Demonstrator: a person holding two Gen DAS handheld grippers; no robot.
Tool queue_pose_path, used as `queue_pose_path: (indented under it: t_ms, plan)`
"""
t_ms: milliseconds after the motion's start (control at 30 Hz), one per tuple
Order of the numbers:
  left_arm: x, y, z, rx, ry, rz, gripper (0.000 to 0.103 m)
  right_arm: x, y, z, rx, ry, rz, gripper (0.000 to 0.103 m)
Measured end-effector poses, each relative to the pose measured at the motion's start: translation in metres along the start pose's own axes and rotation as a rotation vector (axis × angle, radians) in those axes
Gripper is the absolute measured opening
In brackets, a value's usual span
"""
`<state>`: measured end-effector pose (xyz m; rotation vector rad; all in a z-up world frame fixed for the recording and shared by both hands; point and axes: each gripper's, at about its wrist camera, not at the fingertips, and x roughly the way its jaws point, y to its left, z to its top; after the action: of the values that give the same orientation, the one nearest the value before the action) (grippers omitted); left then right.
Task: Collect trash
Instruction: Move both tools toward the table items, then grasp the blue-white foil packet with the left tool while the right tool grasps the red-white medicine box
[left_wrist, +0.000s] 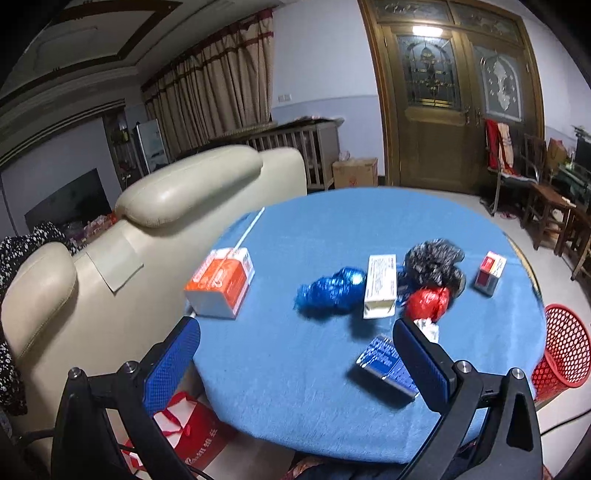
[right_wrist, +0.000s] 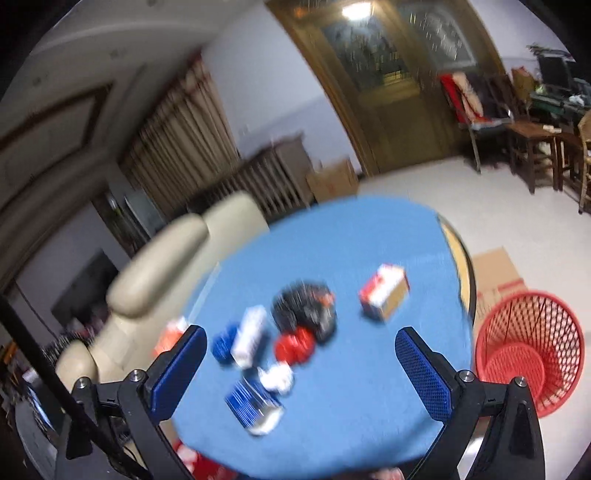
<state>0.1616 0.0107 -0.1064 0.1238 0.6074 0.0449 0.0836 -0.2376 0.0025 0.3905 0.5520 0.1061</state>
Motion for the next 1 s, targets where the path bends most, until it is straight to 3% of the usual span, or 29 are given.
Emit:
queue_pose_path:
  t_ms: [400, 633, 800, 1000]
  plan:
    - [0.033, -0.019, -0.015, 0.044, 0.182, -0.031, 0.103, 0.083, -0.007, -0.024, 0.003, 0.238, -0.081, 0.103]
    - [0.050, -0.029, -0.016, 0.030, 0.283, -0.062, 0.103, 0.131, -0.034, -0.004, -0.028, 0.217, -0.177, 0.103]
    - [0.058, -0.041, -0.009, -0.010, 0.352, -0.107, 0.103, 0.181, -0.078, 0.025, 0.060, 0.242, -0.264, 0.103]
    - [0.057, -0.047, -0.006, -0.053, 0.430, -0.140, 0.103, 0.229, -0.121, 0.042, 0.293, 0.316, -0.292, 0.101]
